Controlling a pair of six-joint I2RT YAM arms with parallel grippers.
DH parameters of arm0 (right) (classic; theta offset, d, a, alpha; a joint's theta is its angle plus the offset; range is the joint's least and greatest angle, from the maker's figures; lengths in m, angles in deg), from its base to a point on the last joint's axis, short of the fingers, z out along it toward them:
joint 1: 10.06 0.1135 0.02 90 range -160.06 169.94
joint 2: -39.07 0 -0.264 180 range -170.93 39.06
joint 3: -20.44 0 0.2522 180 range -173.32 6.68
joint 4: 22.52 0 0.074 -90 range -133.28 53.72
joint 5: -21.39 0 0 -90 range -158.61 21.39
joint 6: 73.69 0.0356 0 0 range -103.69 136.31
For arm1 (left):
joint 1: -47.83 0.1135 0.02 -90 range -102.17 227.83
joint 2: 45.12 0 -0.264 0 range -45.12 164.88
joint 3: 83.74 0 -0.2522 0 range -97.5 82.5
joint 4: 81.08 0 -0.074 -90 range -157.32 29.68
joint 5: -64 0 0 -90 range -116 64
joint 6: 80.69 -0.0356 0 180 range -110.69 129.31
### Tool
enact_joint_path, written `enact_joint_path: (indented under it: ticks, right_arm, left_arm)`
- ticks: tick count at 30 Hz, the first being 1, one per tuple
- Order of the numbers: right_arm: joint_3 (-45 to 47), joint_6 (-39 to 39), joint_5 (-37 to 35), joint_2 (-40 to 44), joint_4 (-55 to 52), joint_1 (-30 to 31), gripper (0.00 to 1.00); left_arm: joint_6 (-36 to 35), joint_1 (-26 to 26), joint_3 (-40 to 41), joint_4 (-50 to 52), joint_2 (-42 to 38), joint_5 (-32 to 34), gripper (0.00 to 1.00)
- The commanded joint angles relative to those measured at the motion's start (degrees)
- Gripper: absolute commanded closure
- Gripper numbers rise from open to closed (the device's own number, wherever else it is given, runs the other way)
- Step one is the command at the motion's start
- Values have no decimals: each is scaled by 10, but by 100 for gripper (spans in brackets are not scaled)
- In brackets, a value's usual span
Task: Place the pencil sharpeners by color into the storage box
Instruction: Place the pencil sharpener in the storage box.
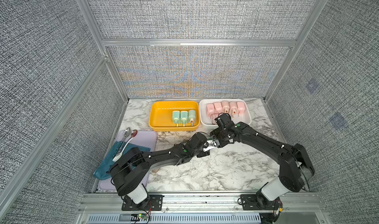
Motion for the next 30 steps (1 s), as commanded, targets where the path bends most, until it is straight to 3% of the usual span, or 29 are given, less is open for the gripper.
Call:
enact_joint_path:
  ticks: [1, 9, 14, 16, 23, 30]
  right_arm:
    - [-2, 7, 10, -1, 12, 1, 100]
    - [-2, 3, 24, -7, 20, -3, 100]
    - [-1, 4, 35, -12, 25, -3, 100]
    - [-1, 3, 36, -12, 27, -3, 100]
    - [9, 1, 38, -6, 33, -5, 100]
    - [42, 6, 37, 22, 77, -12, 96]
  left_arm:
    - [10, -3, -10, 0, 0, -19, 33]
    - [46, -3, -20, -10, 6, -54, 37]
    - [69, -3, -37, -4, 18, -49, 32]
    - [73, -3, -43, -2, 26, -38, 39]
    - [84, -3, -51, 8, 37, -38, 79]
    - [89, -3, -49, 4, 40, -30, 97]
